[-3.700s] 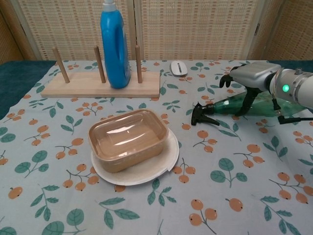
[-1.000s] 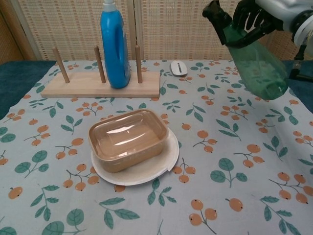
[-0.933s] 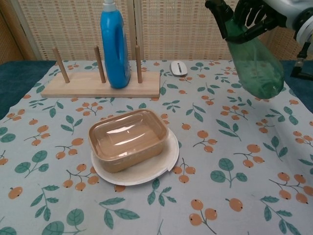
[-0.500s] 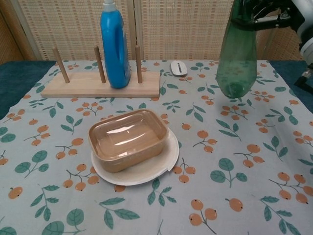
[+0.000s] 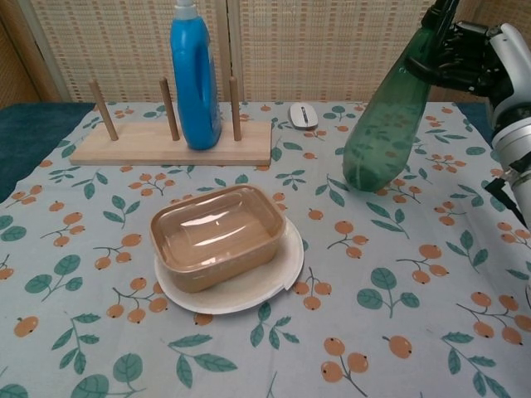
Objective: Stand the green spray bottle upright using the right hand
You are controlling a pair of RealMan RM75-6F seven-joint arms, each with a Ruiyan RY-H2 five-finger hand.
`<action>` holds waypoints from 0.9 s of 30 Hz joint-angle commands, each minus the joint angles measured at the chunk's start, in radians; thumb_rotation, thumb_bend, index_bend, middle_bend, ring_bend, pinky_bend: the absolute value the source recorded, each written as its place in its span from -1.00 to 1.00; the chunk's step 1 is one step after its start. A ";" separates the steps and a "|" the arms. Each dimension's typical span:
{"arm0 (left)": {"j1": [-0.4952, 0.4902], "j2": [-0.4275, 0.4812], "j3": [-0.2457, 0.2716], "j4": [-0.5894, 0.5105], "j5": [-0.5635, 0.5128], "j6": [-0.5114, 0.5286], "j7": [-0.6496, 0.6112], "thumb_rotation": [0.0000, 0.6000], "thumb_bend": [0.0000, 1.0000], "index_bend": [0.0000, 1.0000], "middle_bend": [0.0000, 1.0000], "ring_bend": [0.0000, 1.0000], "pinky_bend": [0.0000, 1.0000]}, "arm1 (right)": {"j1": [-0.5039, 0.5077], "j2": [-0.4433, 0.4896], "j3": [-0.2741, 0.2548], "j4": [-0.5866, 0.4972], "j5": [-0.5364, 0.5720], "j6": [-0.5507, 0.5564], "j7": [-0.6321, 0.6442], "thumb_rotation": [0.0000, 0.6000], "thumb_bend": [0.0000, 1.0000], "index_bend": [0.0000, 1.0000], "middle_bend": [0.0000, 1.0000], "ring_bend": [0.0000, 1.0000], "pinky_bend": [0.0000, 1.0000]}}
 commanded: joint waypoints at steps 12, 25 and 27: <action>-0.003 0.006 0.006 -0.004 0.004 -0.009 -0.015 1.00 -0.51 -1.00 -1.00 -1.00 -1.00 | 0.023 0.026 0.007 -0.016 0.001 -0.042 -0.126 1.00 -0.68 0.40 0.08 -0.21 -0.31; -0.004 0.002 0.009 0.003 0.005 -0.012 -0.022 1.00 -0.51 -1.00 -1.00 -1.00 -1.00 | 0.017 0.039 0.027 -0.067 0.031 -0.086 -0.115 1.00 -0.68 0.38 0.08 -0.21 -0.31; -0.006 0.001 0.008 0.006 0.005 -0.013 -0.023 1.00 -0.51 -1.00 -1.00 -1.00 -1.00 | 0.015 0.043 0.033 -0.076 0.037 -0.095 -0.103 1.00 -0.68 0.37 0.08 -0.21 -0.31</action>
